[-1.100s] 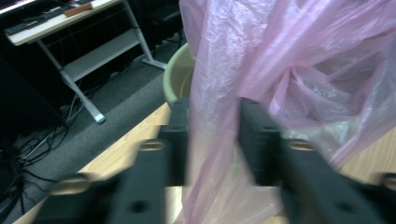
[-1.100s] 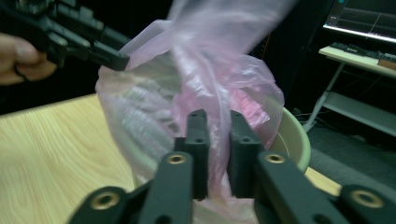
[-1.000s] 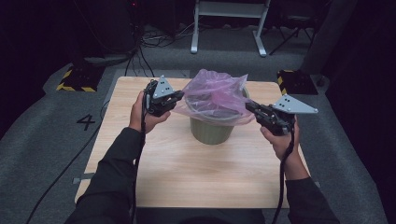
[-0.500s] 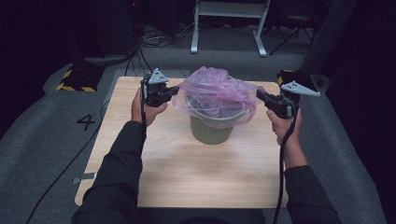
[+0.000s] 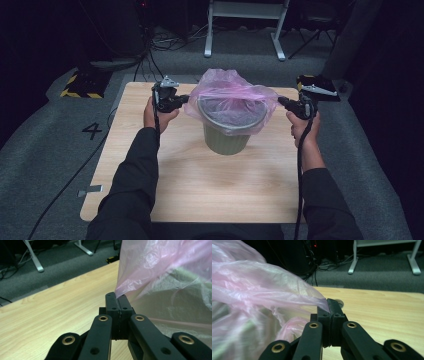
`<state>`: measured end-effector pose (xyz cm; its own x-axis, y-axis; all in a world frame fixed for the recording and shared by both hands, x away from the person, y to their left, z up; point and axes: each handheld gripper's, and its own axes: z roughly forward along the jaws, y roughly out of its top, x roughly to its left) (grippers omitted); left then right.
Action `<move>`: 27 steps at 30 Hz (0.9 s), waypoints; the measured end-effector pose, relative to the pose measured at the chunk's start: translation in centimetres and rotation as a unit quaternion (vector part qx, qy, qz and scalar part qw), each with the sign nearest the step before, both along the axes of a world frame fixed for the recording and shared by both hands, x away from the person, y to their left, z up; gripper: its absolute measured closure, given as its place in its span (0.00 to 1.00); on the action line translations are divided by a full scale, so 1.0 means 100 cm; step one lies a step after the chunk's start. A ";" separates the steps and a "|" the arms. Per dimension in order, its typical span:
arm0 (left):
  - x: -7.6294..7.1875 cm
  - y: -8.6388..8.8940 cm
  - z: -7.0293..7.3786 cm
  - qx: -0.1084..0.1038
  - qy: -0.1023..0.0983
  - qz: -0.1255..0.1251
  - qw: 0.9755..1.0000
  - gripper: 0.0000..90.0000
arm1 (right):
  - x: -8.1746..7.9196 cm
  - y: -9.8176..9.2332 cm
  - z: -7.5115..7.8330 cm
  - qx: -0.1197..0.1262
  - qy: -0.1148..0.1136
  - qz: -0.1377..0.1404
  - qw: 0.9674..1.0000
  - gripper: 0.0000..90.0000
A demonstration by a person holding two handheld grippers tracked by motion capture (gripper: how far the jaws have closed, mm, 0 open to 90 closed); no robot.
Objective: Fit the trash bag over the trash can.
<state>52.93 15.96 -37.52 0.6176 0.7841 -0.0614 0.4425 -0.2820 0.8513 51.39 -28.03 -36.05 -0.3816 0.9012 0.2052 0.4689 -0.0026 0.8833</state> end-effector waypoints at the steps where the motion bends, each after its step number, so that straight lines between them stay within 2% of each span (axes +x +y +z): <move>1: 0.000 -0.003 -0.003 0.003 0.002 -0.004 1.000 1.00 | 0.005 -0.005 -0.007 0.003 0.012 -0.003 1.000 1.00; 6: 0.000 -0.012 -0.008 0.008 0.007 -0.015 1.000 1.00 | 0.009 -0.007 -0.019 0.003 0.026 0.003 1.000 1.00; 8: 0.000 -0.018 -0.011 0.009 0.010 -0.021 1.000 1.00 | 0.010 -0.005 -0.024 0.005 0.035 0.013 0.999 1.00; 9: -0.001 -0.020 -0.014 0.011 0.012 -0.030 0.999 1.00 | 0.010 0.000 -0.029 -0.001 0.039 0.032 0.999 1.00; 10: -0.001 -0.020 -0.014 0.011 0.012 -0.030 0.999 1.00 | 0.010 0.000 -0.029 -0.001 0.039 0.032 0.999 1.00; 13: -0.002 -0.023 -0.019 0.009 0.013 -0.045 0.999 1.00 | 0.009 0.007 -0.034 -0.010 0.039 0.058 0.998 1.00; 15: -0.004 -0.025 -0.023 0.000 0.014 -0.050 0.999 1.00 | 0.009 0.011 -0.037 -0.003 0.042 0.080 0.996 1.00; 16: -0.005 -0.025 -0.024 -0.004 0.015 -0.052 0.999 1.00 | 0.009 0.014 -0.039 -0.008 0.039 0.089 0.995 1.00; 21: -0.009 -0.027 -0.028 -0.020 0.015 -0.068 0.997 1.00 | 0.007 0.022 -0.045 0.009 0.034 0.125 0.991 1.00; 24: -0.013 -0.028 -0.028 -0.020 0.015 -0.072 0.997 1.00 | 0.005 0.026 -0.047 0.027 0.038 0.141 0.989 1.00; 25: -0.015 -0.028 -0.028 -0.014 0.012 -0.073 0.997 1.00 | 0.004 0.029 -0.046 0.026 0.037 0.144 0.989 1.00; 27: -0.018 -0.027 -0.028 -0.015 0.013 -0.076 0.997 1.00 | 0.001 0.030 -0.045 0.021 0.036 0.143 0.989 1.00</move>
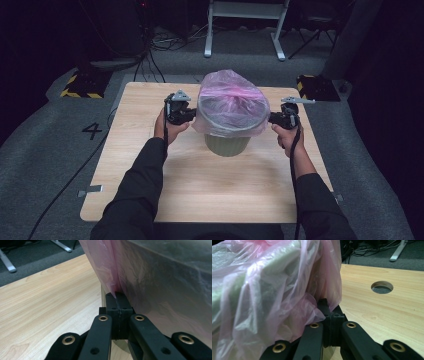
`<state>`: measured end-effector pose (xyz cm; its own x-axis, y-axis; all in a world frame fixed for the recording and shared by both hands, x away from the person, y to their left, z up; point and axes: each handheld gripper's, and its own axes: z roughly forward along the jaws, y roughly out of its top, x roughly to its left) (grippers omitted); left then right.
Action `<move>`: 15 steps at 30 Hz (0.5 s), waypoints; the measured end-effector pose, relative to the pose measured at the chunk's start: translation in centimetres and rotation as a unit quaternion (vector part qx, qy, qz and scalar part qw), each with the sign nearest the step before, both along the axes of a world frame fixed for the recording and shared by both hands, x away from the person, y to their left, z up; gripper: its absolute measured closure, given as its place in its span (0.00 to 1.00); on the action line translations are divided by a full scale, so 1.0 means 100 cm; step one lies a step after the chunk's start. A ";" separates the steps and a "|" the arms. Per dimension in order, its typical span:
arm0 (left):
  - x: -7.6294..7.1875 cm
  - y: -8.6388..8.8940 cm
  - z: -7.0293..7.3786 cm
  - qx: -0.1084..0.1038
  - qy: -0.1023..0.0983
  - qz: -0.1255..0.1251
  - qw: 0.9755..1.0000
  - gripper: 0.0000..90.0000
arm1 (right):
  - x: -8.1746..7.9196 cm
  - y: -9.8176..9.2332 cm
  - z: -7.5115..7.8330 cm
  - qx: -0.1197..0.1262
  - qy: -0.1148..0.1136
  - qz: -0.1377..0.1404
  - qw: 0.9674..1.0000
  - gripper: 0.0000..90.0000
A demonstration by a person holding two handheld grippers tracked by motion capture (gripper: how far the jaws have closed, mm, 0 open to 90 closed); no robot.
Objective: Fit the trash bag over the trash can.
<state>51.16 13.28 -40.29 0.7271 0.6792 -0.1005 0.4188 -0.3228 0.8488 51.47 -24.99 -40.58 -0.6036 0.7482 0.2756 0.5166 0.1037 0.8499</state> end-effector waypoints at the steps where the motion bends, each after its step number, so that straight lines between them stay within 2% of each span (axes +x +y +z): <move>1: 0.000 0.000 0.000 0.000 0.000 0.000 1.000 1.00 | 0.000 0.000 0.000 0.000 0.000 0.000 1.000 1.00; 5: -0.010 0.003 -0.001 0.000 -0.003 -0.012 1.000 1.00 | -0.009 -0.003 -0.002 0.012 0.001 0.018 1.000 1.00; 7: -0.016 0.004 0.000 0.007 -0.007 -0.019 1.000 1.00 | -0.015 -0.004 -0.003 0.013 0.002 0.028 1.000 1.00; 8: -0.022 0.005 0.000 0.012 -0.012 -0.028 0.999 1.00 | -0.021 -0.005 -0.002 0.004 -0.004 0.037 0.999 1.00; 11: -0.028 0.007 0.001 0.014 -0.018 -0.032 0.999 1.00 | -0.026 -0.006 0.000 -0.009 -0.013 0.041 0.999 1.00; 12: -0.032 0.012 0.002 0.017 -0.028 -0.021 0.999 1.00 | -0.030 -0.006 0.003 -0.032 -0.023 0.034 0.999 1.00; 13: -0.032 0.012 0.002 0.017 -0.028 -0.021 0.999 1.00 | -0.030 -0.006 0.003 -0.032 -0.023 0.034 0.999 1.00; 14: -0.035 0.017 0.003 0.011 -0.045 -0.009 0.999 1.00 | -0.033 -0.010 0.007 -0.043 -0.036 0.020 0.998 1.00; 15: -0.035 0.017 0.003 0.011 -0.045 -0.009 0.999 1.00 | -0.033 -0.010 0.007 -0.043 -0.036 0.020 0.998 1.00</move>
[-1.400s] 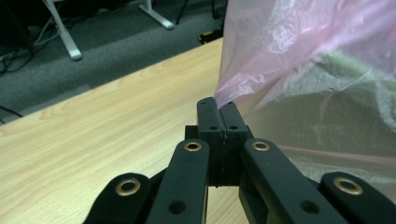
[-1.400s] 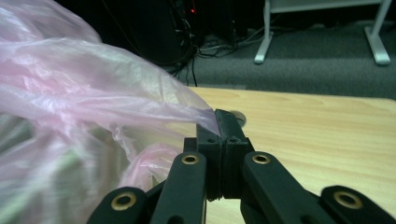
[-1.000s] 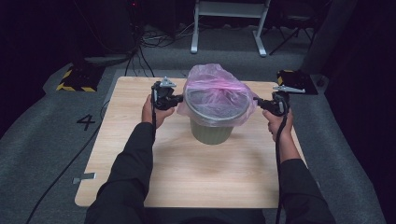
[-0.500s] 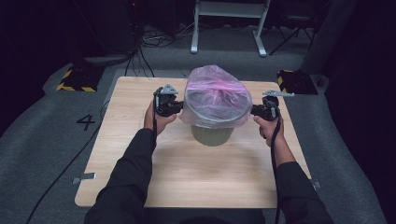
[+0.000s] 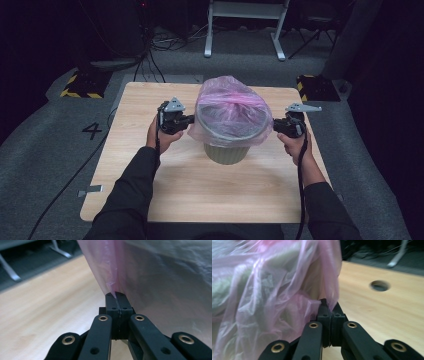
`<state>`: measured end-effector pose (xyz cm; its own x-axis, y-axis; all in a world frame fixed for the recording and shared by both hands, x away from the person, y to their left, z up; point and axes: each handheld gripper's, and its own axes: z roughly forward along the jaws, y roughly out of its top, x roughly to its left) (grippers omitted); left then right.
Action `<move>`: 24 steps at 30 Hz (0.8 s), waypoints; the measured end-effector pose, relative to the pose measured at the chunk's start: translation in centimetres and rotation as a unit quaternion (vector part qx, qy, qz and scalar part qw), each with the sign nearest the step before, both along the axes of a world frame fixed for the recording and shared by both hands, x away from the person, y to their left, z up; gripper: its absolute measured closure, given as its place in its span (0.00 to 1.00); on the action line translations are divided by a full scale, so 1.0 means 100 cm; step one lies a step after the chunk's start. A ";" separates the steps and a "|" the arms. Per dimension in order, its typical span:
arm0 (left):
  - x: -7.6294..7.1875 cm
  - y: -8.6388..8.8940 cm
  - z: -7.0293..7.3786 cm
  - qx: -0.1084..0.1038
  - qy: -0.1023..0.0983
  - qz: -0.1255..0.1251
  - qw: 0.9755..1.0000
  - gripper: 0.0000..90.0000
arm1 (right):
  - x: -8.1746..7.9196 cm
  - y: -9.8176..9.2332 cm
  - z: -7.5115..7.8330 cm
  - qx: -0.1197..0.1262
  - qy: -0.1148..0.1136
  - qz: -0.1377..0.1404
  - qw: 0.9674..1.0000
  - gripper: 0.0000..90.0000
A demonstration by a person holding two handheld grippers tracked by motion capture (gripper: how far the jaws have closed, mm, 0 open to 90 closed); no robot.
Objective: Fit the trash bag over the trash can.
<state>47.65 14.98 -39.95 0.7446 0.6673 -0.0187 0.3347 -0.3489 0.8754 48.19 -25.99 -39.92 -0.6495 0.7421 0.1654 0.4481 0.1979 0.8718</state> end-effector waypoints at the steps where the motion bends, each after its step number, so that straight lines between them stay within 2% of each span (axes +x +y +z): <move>1: -0.001 0.007 0.003 -0.011 -0.007 0.012 1.000 1.00 | -0.003 -0.004 0.005 -0.013 -0.017 -0.017 1.000 1.00; 3: 0.000 0.010 0.005 -0.013 -0.009 0.018 1.000 1.00 | -0.005 -0.006 0.008 -0.014 -0.025 -0.018 0.999 1.00; 4: 0.000 0.013 0.007 -0.018 -0.009 0.027 0.999 0.98 | -0.005 -0.007 0.010 -0.014 -0.029 -0.019 0.999 0.96; 5: 0.001 0.018 0.009 -0.029 -0.009 0.036 0.999 0.86 | -0.007 -0.010 0.015 -0.026 -0.039 -0.039 0.998 0.86; 6: 0.001 0.018 0.009 -0.029 -0.009 0.036 0.999 0.78 | -0.007 -0.010 0.015 -0.026 -0.039 -0.039 0.998 0.86; 7: 0.000 0.022 0.013 -0.032 -0.014 0.046 0.998 0.71 | -0.009 -0.014 0.020 -0.023 -0.051 -0.041 0.998 0.77; 8: 0.000 0.022 0.013 -0.032 -0.014 0.046 0.998 0.64 | -0.009 -0.014 0.020 -0.023 -0.051 -0.041 0.998 0.77; 9: -0.001 0.024 0.015 -0.036 -0.017 0.049 0.998 0.64 | -0.010 -0.016 0.022 -0.022 -0.056 -0.043 0.997 0.72; 10: -0.003 0.026 0.017 -0.041 -0.022 0.047 0.998 0.59 | -0.011 -0.018 0.025 -0.021 -0.062 -0.047 0.997 0.70; 11: -0.005 0.030 0.021 -0.046 -0.032 0.057 0.997 0.48 | -0.015 -0.023 0.030 -0.012 -0.075 -0.046 0.996 0.64; 12: -0.005 0.030 0.021 -0.046 -0.032 0.057 0.997 0.44 | -0.015 -0.023 0.030 -0.012 -0.075 -0.046 0.996 0.64; 13: -0.008 0.033 0.025 -0.052 -0.043 0.064 0.996 0.41 | -0.018 -0.026 0.035 -0.007 -0.086 -0.046 0.995 0.58; 14: -0.008 0.033 0.025 -0.052 -0.043 0.064 0.996 0.39 | -0.018 -0.026 0.035 -0.007 -0.086 -0.046 0.995 0.58; 15: -0.010 0.036 0.028 -0.056 -0.058 0.061 0.995 0.38 | -0.021 -0.028 0.040 0.000 -0.101 -0.041 0.994 0.55; 16: -0.010 0.036 0.028 -0.056 -0.058 0.061 0.995 0.37 | -0.021 -0.028 0.040 0.000 -0.101 -0.041 0.994 0.55; 17: -0.012 0.035 0.032 -0.054 -0.067 0.063 0.994 0.36 | -0.023 -0.029 0.044 0.002 -0.103 -0.032 0.994 0.50; 21: -0.010 0.032 0.041 -0.058 -0.075 0.051 0.994 0.35 | -0.026 -0.027 0.053 0.003 -0.112 -0.014 0.994 0.44; 24: -0.008 0.029 0.046 -0.059 -0.079 0.056 0.994 0.36 | -0.025 -0.024 0.057 -0.001 -0.118 -0.005 0.993 0.44</move>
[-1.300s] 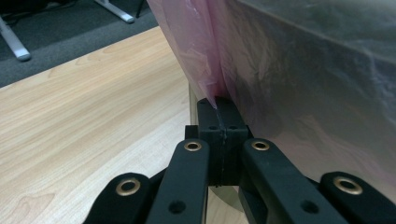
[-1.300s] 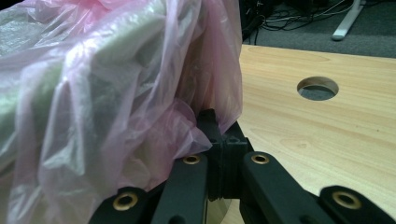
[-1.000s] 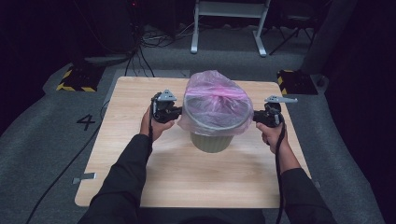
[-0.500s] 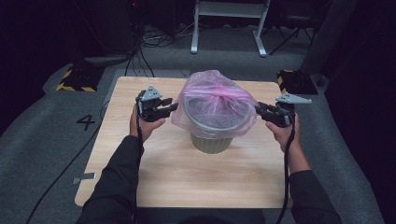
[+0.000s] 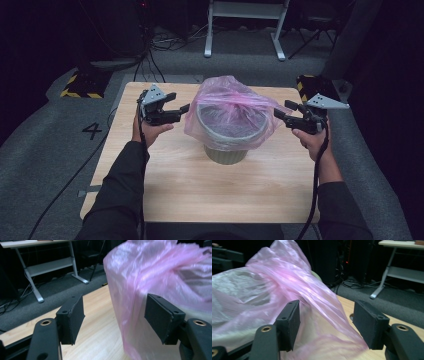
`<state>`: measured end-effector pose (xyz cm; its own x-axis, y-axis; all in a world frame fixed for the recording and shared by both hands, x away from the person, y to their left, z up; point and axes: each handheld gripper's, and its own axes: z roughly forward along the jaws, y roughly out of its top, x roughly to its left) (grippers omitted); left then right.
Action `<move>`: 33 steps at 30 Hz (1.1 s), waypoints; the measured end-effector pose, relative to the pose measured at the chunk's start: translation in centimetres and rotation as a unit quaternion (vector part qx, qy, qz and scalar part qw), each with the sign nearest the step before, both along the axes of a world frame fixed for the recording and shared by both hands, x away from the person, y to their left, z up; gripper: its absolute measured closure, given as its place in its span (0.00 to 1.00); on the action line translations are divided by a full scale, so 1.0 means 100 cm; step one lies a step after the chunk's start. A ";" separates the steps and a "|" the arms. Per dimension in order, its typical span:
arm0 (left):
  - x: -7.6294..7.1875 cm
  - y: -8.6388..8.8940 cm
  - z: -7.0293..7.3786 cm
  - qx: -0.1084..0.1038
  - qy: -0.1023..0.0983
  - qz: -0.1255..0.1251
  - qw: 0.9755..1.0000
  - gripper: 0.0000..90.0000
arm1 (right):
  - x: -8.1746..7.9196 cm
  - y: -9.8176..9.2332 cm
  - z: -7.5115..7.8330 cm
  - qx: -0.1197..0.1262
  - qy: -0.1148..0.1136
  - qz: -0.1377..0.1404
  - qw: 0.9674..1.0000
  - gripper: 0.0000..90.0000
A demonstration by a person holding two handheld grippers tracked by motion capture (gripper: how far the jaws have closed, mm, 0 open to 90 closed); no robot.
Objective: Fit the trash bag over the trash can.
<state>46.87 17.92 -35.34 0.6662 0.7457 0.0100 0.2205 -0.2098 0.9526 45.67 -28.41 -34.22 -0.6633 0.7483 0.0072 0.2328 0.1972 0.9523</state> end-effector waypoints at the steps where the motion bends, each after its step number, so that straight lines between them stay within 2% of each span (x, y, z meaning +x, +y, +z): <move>1: 0.002 -0.003 0.004 0.001 -0.002 -0.008 1.000 0.37 | 0.000 0.004 0.004 -0.002 0.000 0.006 1.000 0.43; 4: 0.003 -0.005 0.008 0.004 -0.001 -0.019 1.000 0.37 | 0.002 0.006 0.007 -0.007 -0.002 0.009 1.000 0.43; 8: 0.006 -0.009 0.011 0.008 0.003 -0.042 0.999 0.36 | 0.010 0.011 0.010 -0.015 0.012 0.020 1.000 0.49; 9: 0.010 -0.013 0.012 0.015 0.004 -0.047 0.999 0.36 | 0.016 0.013 0.010 -0.017 0.018 0.028 0.999 0.58; 10: 0.010 -0.013 0.012 0.015 0.004 -0.047 0.999 0.37 | 0.016 0.013 0.010 -0.017 0.018 0.028 0.999 0.58; 11: 0.015 -0.017 0.012 0.015 0.013 -0.053 0.998 0.37 | 0.021 0.014 0.010 -0.018 0.021 0.031 0.999 0.68; 12: 0.015 -0.017 0.012 0.015 0.013 -0.053 0.998 0.38 | 0.021 0.014 0.010 -0.018 0.021 0.031 0.999 0.68; 13: 0.018 -0.020 0.012 0.016 0.018 -0.053 0.998 0.40 | 0.025 0.014 0.009 -0.006 0.025 0.045 0.999 0.75; 15: 0.023 -0.023 0.013 0.012 0.023 -0.055 0.998 0.41 | 0.026 0.015 0.009 -0.009 0.023 0.048 0.999 0.83; 18: 0.028 -0.027 0.012 0.012 0.031 -0.041 0.999 0.65 | 0.030 0.018 0.009 -0.023 0.026 0.039 0.999 0.94; 19: 0.030 -0.029 0.010 0.021 0.027 -0.036 0.999 0.68 | 0.031 0.018 0.009 -0.024 0.023 0.036 0.999 0.96; 23: 0.032 -0.031 0.009 0.022 0.016 -0.038 0.999 0.89 | 0.032 0.018 0.011 -0.013 0.016 0.025 0.999 1.00; 24: 0.032 -0.031 0.009 0.021 0.009 -0.034 0.999 0.89 | 0.032 0.018 0.013 -0.012 0.014 0.023 1.000 1.00; 26: 0.032 -0.032 0.011 0.015 0.001 -0.042 0.999 0.97 | 0.032 0.018 0.015 -0.008 0.011 0.018 1.000 1.00; 27: 0.034 -0.035 0.012 0.029 -0.003 -0.039 0.999 1.00 | 0.035 0.018 0.017 -0.009 0.015 0.010 1.000 1.00; 30: 0.037 -0.038 0.012 0.037 0.000 -0.039 0.999 1.00 | 0.038 0.018 0.017 -0.008 0.016 -0.002 1.000 1.00; 31: 0.041 -0.040 0.012 0.037 0.003 -0.036 0.999 1.00 | 0.044 0.018 0.017 -0.002 0.027 -0.014 1.000 1.00; 32: 0.041 -0.040 0.012 0.037 0.003 -0.036 0.999 1.00 | 0.044 0.018 0.017 -0.002 0.027 -0.014 1.000 1.00; 33: 0.045 -0.041 0.010 0.041 0.013 -0.031 0.999 1.00 | 0.050 0.019 0.014 -0.001 0.039 -0.026 0.999 1.00</move>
